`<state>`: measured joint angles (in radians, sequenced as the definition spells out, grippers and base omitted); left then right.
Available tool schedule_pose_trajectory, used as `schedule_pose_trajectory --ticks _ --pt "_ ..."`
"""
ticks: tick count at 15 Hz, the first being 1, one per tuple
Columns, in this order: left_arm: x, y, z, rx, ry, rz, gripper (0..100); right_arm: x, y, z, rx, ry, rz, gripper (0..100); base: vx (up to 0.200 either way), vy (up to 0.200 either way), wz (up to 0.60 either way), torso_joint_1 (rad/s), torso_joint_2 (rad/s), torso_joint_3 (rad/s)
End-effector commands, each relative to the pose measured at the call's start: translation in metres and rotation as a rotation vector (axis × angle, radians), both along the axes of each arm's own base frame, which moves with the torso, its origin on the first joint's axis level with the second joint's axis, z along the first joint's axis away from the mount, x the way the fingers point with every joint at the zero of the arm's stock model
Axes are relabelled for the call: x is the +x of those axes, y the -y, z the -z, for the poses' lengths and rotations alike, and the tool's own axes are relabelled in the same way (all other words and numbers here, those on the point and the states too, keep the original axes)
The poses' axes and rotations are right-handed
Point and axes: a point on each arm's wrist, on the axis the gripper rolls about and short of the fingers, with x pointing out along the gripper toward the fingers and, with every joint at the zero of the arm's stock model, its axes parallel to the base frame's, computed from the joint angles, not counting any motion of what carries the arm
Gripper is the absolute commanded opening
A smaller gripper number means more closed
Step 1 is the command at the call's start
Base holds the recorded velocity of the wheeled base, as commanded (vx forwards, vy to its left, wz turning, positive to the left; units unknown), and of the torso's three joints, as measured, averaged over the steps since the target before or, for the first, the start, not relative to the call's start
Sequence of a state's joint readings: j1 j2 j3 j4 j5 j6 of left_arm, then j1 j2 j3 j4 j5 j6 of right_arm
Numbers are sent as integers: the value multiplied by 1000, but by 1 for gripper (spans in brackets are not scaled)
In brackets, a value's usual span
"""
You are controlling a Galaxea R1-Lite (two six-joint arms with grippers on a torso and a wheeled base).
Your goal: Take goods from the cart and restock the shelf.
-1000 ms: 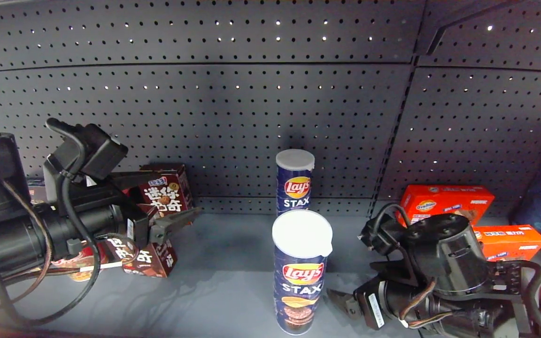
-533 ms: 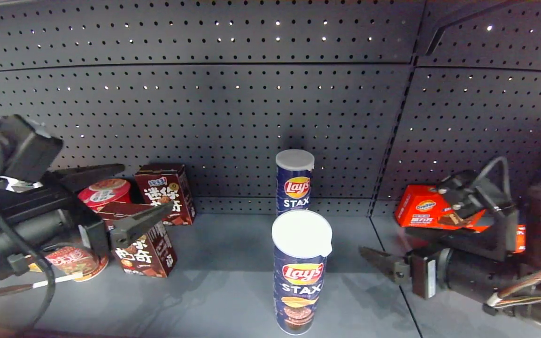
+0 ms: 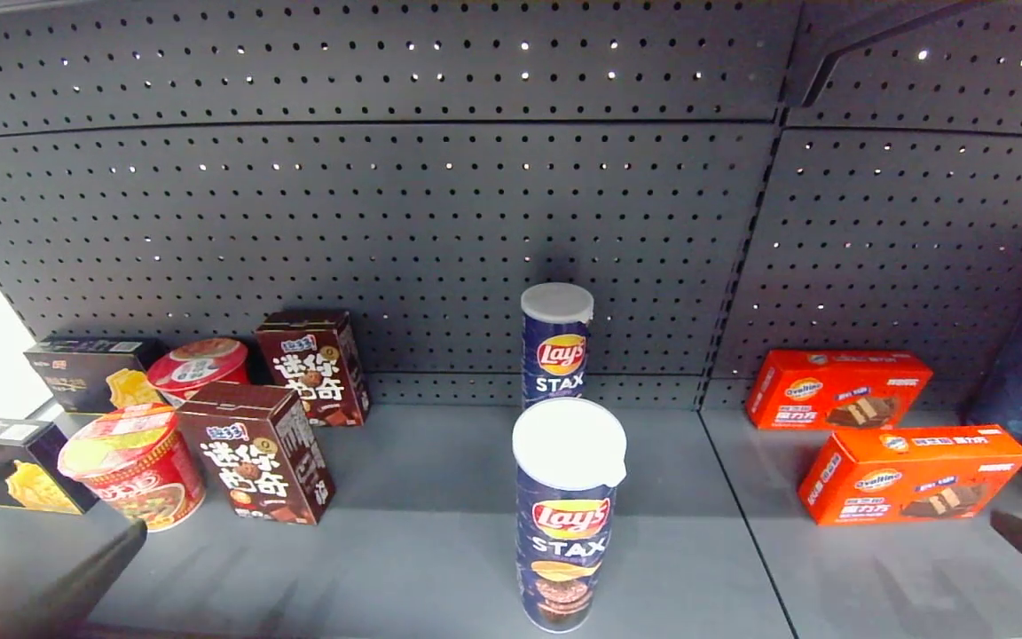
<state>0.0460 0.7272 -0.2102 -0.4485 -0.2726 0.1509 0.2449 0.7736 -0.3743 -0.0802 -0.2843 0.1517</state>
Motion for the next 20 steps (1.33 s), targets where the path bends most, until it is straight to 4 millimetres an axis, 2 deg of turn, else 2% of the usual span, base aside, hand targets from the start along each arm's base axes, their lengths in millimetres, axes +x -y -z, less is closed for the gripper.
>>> schedule_pose_trajectory --ticks 1,4,5,6,7,9,10,11,14,17,19,20 --pt "-48 2 24 -6 47 -12 100 -58 18 12 -10 99 198 100 0 0 0 0 0 0" --pt "-75 4 46 -7 22 -12 100 -78 19 32 -61 154 193 100 0 0 0 0 0 0" --pt "-89 5 60 -7 16 -9 100 -91 19 54 -96 208 92 100 0 0 0 0 0 0" --pt "-93 5 71 -3 9 -9 100 -98 18 65 -123 251 49 100 0 0 0 0 0 0" --pt "-92 5 75 -2 -2 -9 100 -99 17 69 -127 258 43 100 0 0 0 0 0 0" --pt "-84 4 85 1 80 -20 100 -95 17 71 -109 303 31 100 0 0 0 0 0 0" --pt "-83 3 88 -2 50 -47 100 -89 16 88 -116 283 17 100 0 0 0 0 0 0" --pt "-83 3 89 -20 42 -54 100 -87 16 95 -115 276 16 100 0 0 0 0 0 0" --pt "-83 3 89 -134 19 -62 100 -88 15 95 -114 276 43 100 0 0 0 0 0 0" --pt "-83 1 90 -152 12 -171 100 -91 15 95 -87 298 128 100 0 0 0 0 0 0" --pt "-83 1 90 -139 14 -149 100 -91 15 95 -89 296 143 100 0 0 0 0 0 0" --pt "-84 1 89 -142 20 -58 100 -91 15 96 -89 294 140 100 0 0 0 0 0 0"
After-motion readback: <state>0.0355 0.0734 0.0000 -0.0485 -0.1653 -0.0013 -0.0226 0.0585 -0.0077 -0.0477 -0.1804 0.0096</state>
